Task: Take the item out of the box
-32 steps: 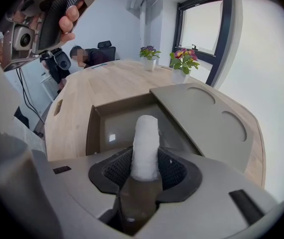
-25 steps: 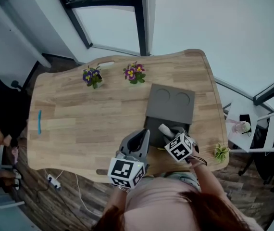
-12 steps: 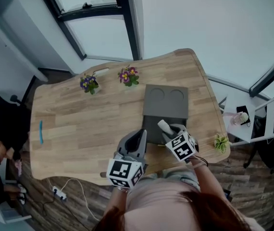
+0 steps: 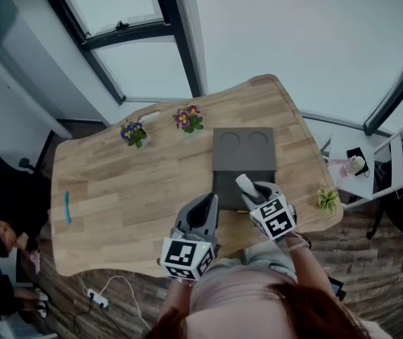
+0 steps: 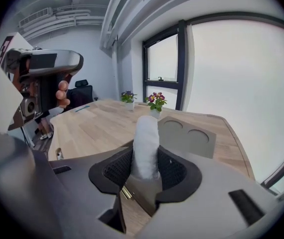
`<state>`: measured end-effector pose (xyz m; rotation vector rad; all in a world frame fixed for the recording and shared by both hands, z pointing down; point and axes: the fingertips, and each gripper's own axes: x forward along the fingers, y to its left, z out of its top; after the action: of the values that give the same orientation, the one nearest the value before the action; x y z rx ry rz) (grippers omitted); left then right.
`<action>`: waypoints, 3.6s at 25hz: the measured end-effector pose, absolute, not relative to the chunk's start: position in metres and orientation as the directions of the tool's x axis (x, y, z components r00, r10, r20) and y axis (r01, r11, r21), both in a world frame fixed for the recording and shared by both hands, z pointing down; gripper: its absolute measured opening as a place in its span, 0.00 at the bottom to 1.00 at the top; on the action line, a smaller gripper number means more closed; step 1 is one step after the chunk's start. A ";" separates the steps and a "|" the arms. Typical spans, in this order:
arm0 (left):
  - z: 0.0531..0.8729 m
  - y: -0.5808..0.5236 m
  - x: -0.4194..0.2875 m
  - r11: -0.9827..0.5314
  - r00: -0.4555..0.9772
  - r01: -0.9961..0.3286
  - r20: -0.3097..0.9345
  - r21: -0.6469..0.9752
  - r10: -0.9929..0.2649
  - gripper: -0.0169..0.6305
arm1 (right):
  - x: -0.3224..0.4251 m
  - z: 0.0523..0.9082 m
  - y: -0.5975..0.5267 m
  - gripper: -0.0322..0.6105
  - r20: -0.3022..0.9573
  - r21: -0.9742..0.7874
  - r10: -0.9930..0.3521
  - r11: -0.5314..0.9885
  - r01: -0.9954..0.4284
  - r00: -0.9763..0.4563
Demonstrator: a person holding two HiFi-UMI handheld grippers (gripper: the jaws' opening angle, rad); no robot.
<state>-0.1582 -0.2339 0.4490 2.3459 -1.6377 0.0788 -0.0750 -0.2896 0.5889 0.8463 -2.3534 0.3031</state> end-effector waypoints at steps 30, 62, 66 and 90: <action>0.422 -0.204 -0.162 -0.384 0.396 -0.917 0.116 0.112 -0.911 0.03 | -0.046 0.465 -0.257 0.27 0.269 -0.174 -0.708 0.631 -0.756 -0.653; 0.405 -0.212 -0.155 -0.346 0.353 -0.935 0.081 0.081 -0.932 0.03 | -0.025 0.417 -0.251 0.27 0.049 -0.145 -0.700 0.701 -0.698 -0.713; 0.400 -0.213 -0.147 -0.334 0.341 -0.939 0.084 0.082 -0.936 0.03 | -0.021 0.413 -0.251 0.27 0.050 -0.133 -0.684 0.717 -0.684 -0.728; 0.374 -0.184 -0.092 -0.312 0.317 -0.948 0.088 0.061 -0.944 0.03 | 0.024 0.381 -0.218 0.26 0.018 -0.082 -0.646 0.760 -0.645 -0.763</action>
<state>-0.0921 -0.1842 0.3744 2.4655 -1.7788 0.0548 0.0244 -0.2178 0.3808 1.0848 -2.9570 0.1313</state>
